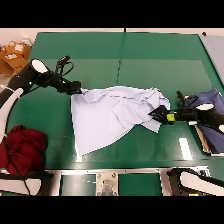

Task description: Fold the shirts.

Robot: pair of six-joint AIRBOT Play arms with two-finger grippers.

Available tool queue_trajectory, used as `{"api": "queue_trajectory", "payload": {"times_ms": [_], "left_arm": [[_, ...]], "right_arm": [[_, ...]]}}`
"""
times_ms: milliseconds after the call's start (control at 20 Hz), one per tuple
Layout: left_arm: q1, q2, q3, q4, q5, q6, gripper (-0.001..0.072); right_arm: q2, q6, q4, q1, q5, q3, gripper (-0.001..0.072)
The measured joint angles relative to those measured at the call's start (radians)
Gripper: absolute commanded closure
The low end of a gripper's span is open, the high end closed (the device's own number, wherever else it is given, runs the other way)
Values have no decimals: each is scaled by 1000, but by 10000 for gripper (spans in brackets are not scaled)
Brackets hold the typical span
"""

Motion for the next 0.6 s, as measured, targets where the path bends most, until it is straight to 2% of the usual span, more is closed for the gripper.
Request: {"api": "queue_trajectory", "payload": {"times_ms": [50,150,300,350,600], "left_arm": [[0,0,0,0,-2,0,691],[0,0,0,0,-11,0,690],[0,0,1,4,-19,0,691],[0,0,4,13,-22,0,691],[1,4,65,102,-26,-30,691]], "right_arm": [[0,0,16,27,-37,-5,313],[0,2,37,60,-83,-5,504],[1,6,50,79,-98,21,600],[2,6,52,80,-81,40,687],[4,11,51,57,35,201,697]]}}
